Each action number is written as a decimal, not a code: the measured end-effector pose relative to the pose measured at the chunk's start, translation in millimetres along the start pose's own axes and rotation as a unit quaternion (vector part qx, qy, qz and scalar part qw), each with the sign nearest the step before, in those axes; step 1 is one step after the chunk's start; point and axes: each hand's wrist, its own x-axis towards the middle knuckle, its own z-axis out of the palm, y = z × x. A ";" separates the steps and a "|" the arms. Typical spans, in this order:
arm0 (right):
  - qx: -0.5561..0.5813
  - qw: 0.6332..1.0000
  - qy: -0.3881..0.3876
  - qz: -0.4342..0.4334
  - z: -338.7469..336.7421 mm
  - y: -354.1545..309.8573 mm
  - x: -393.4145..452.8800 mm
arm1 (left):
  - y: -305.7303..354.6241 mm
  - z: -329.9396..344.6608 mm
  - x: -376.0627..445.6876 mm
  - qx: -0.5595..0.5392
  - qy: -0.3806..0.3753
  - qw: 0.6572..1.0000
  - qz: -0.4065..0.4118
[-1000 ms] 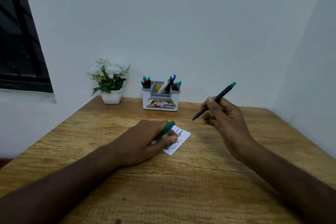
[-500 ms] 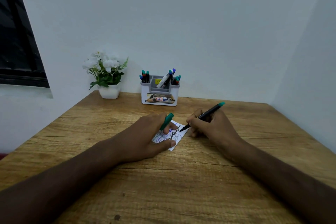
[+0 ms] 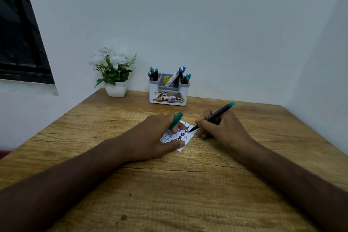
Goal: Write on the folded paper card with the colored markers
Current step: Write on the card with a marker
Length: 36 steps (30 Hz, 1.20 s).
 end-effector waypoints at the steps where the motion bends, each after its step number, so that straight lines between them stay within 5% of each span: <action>1: -0.003 1.000 0.003 0.001 0.1 0.5 0.1 | -0.1 0.2 0.2 0.002 0.000 1.000 0.000; 36: 0.018 1.000 -0.022 0.004 1.8 4.0 5.2 | -2.4 0.3 0.7 0.009 0.001 1.000 0.008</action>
